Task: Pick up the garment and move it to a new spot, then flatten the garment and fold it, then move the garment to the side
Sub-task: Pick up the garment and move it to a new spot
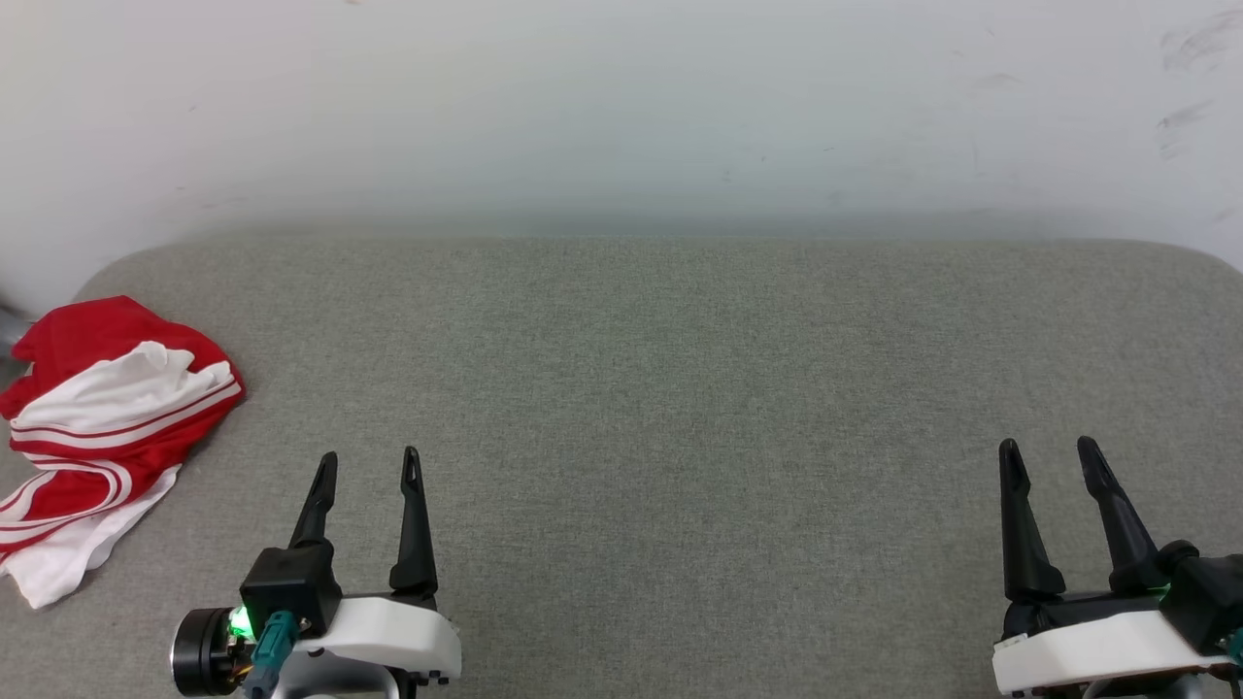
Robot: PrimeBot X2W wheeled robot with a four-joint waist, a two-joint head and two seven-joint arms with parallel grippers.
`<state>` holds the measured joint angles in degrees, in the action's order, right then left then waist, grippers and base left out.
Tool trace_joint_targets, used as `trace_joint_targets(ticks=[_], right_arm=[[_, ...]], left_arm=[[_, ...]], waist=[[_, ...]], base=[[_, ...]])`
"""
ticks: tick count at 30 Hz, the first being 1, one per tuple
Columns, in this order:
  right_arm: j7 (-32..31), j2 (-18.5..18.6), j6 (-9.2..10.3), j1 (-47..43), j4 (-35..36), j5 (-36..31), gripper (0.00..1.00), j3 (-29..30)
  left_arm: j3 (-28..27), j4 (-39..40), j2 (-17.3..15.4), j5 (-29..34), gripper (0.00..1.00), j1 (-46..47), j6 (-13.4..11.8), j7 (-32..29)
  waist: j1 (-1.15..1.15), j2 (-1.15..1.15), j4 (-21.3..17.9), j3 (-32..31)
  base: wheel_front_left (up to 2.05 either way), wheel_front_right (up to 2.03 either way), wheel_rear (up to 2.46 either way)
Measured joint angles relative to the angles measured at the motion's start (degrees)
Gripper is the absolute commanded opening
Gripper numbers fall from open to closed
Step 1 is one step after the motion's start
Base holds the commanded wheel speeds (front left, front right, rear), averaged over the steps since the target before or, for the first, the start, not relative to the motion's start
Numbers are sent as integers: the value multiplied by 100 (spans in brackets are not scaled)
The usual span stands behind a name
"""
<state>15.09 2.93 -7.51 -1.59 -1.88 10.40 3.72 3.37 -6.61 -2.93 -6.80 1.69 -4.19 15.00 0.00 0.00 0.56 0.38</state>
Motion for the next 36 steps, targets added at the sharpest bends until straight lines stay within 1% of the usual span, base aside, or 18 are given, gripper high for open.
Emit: trace_joint_targets(ticks=[11, 18, 28, 36], right_arm=[[0, 0, 0, -15, -1, -5, 100, -4], [0, 0, 0, -30, 11, -29, 100, 10], [0, 0, 0, -57, 23, -55, 100, 4], [0, 0, 0, -102, 42, -73, 100, -19]], left_arm=[[-2, -27, 1, 2, 100, 1, 0, 7], [2, -58, 1, 10, 100, 10, 14, 7], [-65, -71, 2, 13, 100, 46, 0, 7], [-158, -71, 2, 45, 100, 46, 16, 7]], waist=[[0, 0, 36, -1], [0, 0, 163, 21], [0, 0, 634, 43], [0, 0, 1245, 46]], base=[[0, 0, 0], [0, 0, 0], [0, 0, 0], [0, 0, 0]])
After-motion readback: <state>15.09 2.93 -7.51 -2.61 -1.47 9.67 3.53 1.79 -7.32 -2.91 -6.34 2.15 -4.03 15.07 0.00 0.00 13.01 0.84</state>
